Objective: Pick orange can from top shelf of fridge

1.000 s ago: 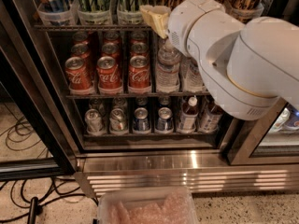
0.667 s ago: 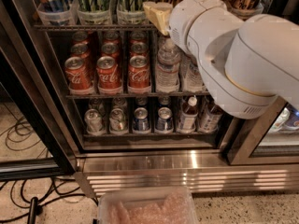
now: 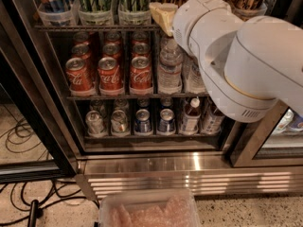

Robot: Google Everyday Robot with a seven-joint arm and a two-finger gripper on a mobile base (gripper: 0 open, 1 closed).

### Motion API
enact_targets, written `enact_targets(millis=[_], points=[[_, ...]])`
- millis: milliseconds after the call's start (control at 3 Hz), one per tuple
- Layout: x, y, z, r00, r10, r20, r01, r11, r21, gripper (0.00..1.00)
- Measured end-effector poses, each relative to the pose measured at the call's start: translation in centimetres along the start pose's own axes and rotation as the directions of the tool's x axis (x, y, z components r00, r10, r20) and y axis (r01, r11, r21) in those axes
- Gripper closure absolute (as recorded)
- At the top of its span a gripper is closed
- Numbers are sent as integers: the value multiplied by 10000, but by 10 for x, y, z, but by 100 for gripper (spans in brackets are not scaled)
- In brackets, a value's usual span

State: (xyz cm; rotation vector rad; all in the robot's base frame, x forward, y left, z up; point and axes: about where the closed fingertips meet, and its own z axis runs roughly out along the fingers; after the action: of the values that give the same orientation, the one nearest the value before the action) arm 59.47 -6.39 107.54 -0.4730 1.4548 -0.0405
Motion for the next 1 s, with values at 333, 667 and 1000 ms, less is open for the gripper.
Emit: enact_targets(millis=[333,667,1000], points=[[4,-2,9,10000,-6,-58,7,9999,126,40],[9,-7,19,9999,-24,-132,28,9996,286,39],[10,-11,29,9999,-49,-116,54,9991,425,39]])
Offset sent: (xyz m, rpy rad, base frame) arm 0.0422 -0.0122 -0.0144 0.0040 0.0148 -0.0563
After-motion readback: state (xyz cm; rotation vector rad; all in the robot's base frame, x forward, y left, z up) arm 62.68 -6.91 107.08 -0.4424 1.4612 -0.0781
